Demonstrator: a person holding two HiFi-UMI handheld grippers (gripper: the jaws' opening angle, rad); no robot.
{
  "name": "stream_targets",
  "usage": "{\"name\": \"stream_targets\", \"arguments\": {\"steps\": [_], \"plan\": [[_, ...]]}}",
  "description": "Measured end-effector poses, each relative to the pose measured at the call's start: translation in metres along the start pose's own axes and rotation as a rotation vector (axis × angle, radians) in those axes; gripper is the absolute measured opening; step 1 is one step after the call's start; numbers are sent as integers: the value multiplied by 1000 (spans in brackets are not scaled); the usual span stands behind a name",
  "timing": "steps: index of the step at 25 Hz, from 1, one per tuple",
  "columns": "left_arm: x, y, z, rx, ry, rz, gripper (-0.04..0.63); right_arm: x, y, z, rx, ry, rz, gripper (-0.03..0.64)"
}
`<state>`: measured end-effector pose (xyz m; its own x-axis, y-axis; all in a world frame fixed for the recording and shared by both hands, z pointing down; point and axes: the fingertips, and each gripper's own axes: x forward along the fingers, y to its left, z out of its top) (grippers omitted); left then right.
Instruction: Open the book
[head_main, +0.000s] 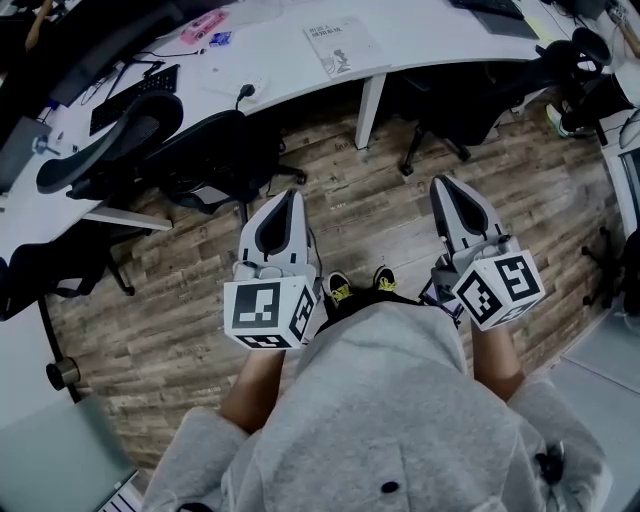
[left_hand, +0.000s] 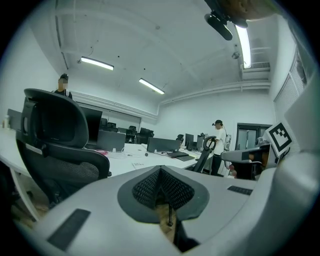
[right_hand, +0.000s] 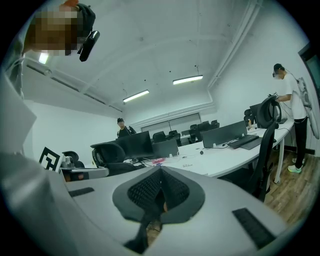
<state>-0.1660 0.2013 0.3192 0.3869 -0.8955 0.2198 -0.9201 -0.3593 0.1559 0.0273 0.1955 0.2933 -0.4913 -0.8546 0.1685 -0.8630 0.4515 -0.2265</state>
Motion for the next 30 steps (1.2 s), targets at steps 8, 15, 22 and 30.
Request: {"name": "stream_targets", "arguments": {"steps": [8, 15, 22, 30], "plan": [[-4, 11, -3, 2, 8, 0, 11, 3, 9, -2, -1, -10, -4, 26], [-4, 10, -1, 12, 6, -8, 11, 4, 14, -4, -3, -17, 1, 26], [-5, 12, -2, 11, 7, 9, 11, 11, 17, -1, -12, -18, 29, 26], [9, 15, 0, 19, 14, 36, 11, 27, 3, -1, -1, -15, 55, 26]]}}
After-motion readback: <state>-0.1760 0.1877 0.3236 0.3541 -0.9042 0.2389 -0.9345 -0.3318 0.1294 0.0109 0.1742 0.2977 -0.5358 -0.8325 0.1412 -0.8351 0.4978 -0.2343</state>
